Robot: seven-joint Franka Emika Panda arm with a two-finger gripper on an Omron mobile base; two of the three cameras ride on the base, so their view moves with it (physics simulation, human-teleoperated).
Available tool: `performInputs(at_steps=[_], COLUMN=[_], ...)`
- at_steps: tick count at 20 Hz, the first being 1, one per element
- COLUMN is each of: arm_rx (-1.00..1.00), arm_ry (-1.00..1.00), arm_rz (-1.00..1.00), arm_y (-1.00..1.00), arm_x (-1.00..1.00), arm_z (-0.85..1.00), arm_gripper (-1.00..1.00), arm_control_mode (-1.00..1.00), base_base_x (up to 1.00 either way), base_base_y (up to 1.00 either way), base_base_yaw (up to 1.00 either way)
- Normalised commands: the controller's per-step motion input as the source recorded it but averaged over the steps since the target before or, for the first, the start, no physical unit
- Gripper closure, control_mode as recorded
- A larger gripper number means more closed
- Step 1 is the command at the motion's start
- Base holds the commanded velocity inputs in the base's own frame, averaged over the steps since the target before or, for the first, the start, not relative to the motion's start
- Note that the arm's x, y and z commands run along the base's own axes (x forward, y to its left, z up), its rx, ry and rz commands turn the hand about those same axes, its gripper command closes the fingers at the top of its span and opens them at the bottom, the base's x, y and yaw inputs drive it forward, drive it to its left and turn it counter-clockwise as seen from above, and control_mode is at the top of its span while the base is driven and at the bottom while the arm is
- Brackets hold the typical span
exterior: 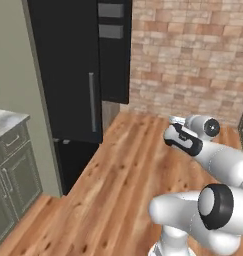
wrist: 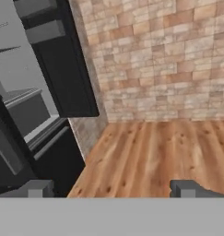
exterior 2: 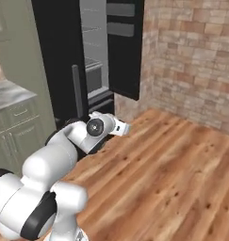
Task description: Take the cheese, fish, and lime from the fridge and place them on the plate on the dining counter to create an appetizer plate.
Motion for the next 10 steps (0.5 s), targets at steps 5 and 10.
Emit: performInputs(at_steps=[5, 10], arm_rx=[0.0, 0.0], arm_ry=[0.0, 0.0], arm_rz=[0.0, 0.0], arm_y=[0.0, 0.0], arm_x=[0.0, 0.0], arm_z=[0.0, 0.0], arm_gripper=[-1.0, -1.0], arm_control_mode=[1.0, 1.0], base_base_x=[1.0, 0.94], base_base_y=[-0.32, -0.44], base_base_yaw=[0.38, 0.39])
